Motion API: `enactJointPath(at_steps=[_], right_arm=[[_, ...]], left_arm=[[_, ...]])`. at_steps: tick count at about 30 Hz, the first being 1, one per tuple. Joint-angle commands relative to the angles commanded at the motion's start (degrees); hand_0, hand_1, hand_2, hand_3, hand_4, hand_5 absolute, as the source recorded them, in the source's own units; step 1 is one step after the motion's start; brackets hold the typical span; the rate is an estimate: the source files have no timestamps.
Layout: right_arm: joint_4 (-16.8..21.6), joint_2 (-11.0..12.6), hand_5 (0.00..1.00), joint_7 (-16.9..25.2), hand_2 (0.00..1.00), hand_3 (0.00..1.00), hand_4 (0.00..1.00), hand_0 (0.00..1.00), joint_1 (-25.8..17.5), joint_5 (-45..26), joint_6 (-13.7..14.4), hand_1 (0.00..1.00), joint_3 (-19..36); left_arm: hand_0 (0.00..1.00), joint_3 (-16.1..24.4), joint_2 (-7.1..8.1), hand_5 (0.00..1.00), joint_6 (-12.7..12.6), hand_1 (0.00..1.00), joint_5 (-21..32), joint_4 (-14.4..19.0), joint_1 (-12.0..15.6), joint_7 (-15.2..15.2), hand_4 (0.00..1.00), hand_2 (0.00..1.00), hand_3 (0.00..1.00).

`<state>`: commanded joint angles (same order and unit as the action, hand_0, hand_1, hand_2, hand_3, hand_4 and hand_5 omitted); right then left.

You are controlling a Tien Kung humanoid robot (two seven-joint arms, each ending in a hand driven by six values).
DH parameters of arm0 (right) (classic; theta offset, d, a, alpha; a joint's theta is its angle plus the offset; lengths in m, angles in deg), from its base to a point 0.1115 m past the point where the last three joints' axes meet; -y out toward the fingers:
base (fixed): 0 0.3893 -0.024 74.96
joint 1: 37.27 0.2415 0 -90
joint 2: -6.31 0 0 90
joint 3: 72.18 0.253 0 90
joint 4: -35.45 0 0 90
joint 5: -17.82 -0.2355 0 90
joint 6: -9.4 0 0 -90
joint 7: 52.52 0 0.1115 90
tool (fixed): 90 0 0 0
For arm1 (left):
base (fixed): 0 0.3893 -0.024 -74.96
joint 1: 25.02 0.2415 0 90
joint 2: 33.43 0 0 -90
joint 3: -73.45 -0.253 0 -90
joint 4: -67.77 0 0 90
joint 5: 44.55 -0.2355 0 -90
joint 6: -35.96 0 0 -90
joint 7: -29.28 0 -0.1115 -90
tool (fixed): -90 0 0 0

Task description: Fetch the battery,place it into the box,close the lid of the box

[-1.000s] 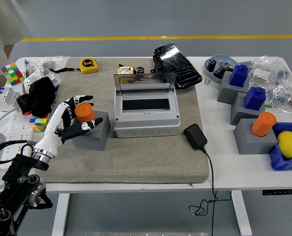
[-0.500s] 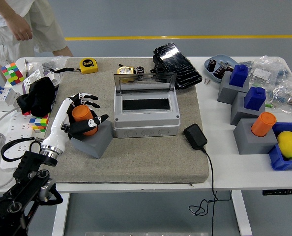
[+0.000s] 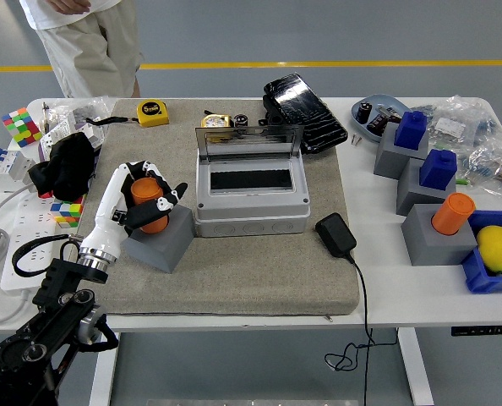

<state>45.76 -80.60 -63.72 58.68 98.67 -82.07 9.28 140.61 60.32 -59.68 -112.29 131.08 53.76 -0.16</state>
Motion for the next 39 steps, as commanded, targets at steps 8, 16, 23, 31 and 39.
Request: enactJointPath(at_steps=[8, 16, 23, 31, 39], right_arm=[[0.0, -0.1, 0.622, 0.3, 0.699, 0.634, 0.998, 0.681, 0.0, -0.3, 0.1, 0.665, -0.3], [0.0, 0.0, 0.622, 0.3, 0.7, 0.633, 0.998, 0.681, 0.0, 0.1, 0.2, 0.664, 0.1], [0.0, 0.1, 0.622, 0.4, 0.7, 0.633, 0.998, 0.681, 0.1, -0.4, 0.3, 0.665, -0.2], [0.0, 0.2, 0.622, 0.3, 0.7, 0.632, 0.998, 0.681, 0.1, -0.5, 0.3, 0.665, -0.4], [0.0, 0.2, 0.621, 0.3, 0.698, 0.631, 0.998, 0.681, 0.2, -0.6, 0.3, 0.664, -0.8]], left_arm=[[0.092, 0.7, 0.53, 0.002, -0.2, 0.096, -0.7, 2.6, 0.0, -0.6, 0.497, 0.145, 0.175], [0.094, -0.6, 3.76, 0.002, 0.1, 0.096, -11.8, 10.6, -3.9, 7.7, 0.492, 0.146, 0.177], [0.112, -10.4, 7.06, 0.002, 0.5, 0.104, -27.6, 13.1, -13.8, 19.3, 0.522, 0.154, 0.185], [0.128, -21.1, 5.44, 0.002, 2.4, 0.12, -40.4, 9.8, -24.1, 28.5, 0.585, 0.169, 0.204], [0.165, -26.7, 1.91, 0.002, 2.9, 0.143, -43.8, 4.0, -29.2, 29.6, 0.76, 0.187, 0.225]])
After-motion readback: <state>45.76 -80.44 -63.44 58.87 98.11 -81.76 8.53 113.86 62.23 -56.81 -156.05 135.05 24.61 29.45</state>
